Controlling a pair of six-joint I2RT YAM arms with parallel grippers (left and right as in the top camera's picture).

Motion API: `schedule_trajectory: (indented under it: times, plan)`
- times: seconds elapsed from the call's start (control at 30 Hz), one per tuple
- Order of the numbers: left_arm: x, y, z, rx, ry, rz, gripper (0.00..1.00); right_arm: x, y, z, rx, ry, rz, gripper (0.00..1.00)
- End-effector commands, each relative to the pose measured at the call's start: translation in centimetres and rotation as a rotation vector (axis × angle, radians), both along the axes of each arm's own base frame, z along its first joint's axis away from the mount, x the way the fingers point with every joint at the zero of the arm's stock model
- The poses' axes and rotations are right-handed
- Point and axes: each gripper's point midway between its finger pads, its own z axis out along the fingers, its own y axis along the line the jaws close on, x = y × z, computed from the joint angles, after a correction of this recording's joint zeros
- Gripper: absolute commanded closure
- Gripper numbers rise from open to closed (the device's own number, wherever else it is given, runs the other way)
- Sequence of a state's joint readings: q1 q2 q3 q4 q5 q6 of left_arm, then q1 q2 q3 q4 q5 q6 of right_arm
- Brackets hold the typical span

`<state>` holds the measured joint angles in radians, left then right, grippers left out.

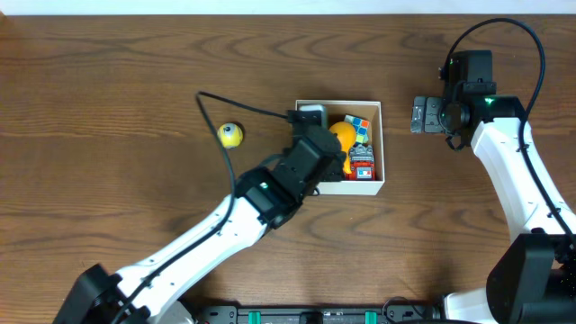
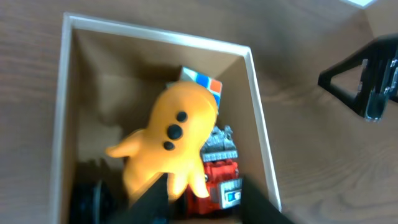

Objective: Pack container
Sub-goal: 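Lower the orange toy into the box's left side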

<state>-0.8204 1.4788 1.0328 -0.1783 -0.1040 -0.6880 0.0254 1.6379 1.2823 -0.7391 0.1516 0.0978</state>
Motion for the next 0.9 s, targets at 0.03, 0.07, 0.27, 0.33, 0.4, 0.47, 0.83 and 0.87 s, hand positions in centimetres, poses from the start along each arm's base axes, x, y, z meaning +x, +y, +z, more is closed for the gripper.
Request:
schedule_trajectory:
  times: [0.03,0.07,0.27,0.33,0.4,0.47,0.83,0.87]
  plan:
    - [0.7,-1.0,-2.1,0.080,-0.007,-0.062,0.56,0.4,-0.2,1.1,-0.010,-0.029,-0.001,0.01]
    - [0.8,-1.1,-2.9,0.103,-0.007,-0.077,0.55,0.4,-0.2,1.1,-0.010,-0.029,-0.001,0.02]
    - [1.3,-1.6,-5.7,0.174,-0.003,-0.122,0.50,0.4,-0.2,1.1,-0.010,-0.029,-0.001,0.01]
    - [1.4,-1.7,-6.1,0.192,-0.009,-0.134,0.48,0.4,-0.2,1.1,-0.010,-0.029,-0.001,0.01]
    - [1.5,-1.6,-6.4,0.212,-0.018,-0.143,0.41,0.4,-0.2,1.1,-0.010,-0.029,-0.001,0.01]
    - [1.8,-1.4,-6.7,0.235,-0.024,-0.139,0.36,0.4,-0.2,1.1,-0.010,-0.029,-0.001,0.01]
    - [2.1,-1.3,-8.3,0.275,-0.023,-0.147,0.35,0.4,-0.2,1.1,-0.010,-0.029,-0.001,0.01]
    - [2.1,-1.4,-8.2,0.273,-0.025,-0.147,0.35,0.4,-0.2,1.1,-0.010,-0.029,-0.001,0.01]
